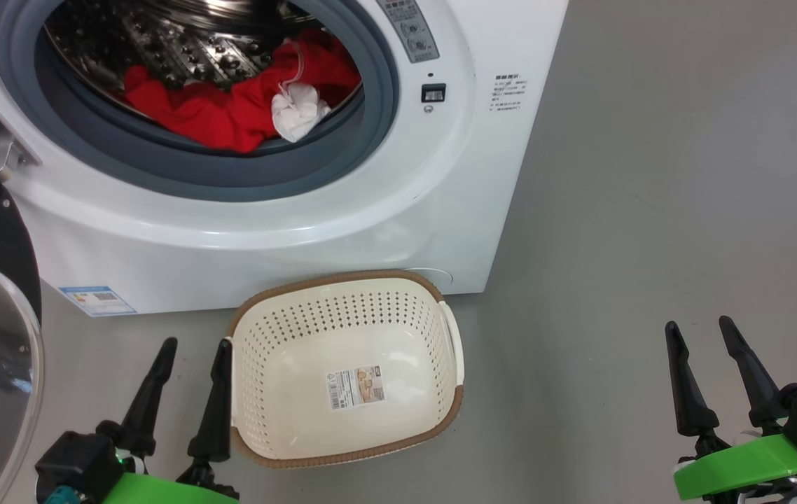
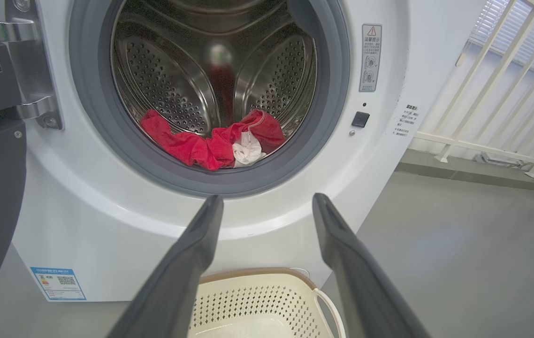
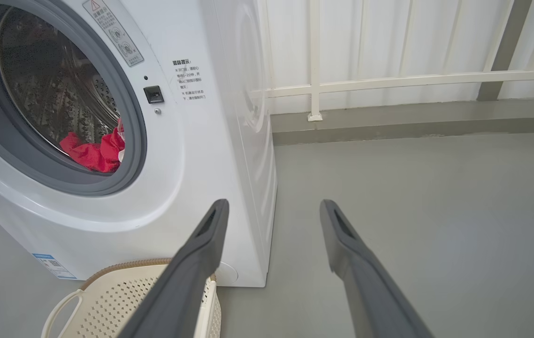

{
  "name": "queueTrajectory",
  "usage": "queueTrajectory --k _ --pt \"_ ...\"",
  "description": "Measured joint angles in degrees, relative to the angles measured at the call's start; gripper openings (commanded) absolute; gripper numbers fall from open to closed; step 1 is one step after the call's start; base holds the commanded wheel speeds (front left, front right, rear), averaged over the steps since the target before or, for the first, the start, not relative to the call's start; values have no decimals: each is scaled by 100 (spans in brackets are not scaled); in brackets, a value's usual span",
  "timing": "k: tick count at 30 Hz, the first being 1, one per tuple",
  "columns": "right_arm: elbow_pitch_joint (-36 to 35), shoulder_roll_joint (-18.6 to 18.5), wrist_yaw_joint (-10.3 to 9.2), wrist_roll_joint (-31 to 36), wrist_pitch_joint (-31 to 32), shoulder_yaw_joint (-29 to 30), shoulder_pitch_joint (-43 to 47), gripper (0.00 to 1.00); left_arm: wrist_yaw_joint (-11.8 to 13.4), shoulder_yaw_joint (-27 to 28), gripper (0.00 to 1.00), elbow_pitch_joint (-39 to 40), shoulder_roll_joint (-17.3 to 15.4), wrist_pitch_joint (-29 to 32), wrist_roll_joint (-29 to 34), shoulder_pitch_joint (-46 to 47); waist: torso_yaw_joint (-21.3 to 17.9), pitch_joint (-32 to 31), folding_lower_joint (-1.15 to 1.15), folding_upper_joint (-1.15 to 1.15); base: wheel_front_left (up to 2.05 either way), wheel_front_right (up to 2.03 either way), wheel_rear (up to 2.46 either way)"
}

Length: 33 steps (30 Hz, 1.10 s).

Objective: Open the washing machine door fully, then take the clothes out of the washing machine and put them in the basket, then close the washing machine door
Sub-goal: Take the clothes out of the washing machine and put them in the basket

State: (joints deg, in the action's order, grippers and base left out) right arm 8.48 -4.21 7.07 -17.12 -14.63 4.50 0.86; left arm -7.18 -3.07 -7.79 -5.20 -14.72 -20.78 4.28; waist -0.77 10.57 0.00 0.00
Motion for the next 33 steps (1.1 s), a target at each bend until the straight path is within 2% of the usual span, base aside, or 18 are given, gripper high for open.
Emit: queueTrajectory --k 20,26,33 --pt "9 0 0 -1 0 -134 -2 100 0 -58 100 -357 41 0 157 132 -12 34 0 0 1 -1 0" --pt "4 2 0 -10 0 -183 -112 100 0 112 100 -891 123 1 424 787 -95 203 0 0 0 0 0" --pt "-4 21 0 -36 0 -250 -371 100 0 222 100 -1638 272 1 755 1973 -254 552 0 0 0 0 0"
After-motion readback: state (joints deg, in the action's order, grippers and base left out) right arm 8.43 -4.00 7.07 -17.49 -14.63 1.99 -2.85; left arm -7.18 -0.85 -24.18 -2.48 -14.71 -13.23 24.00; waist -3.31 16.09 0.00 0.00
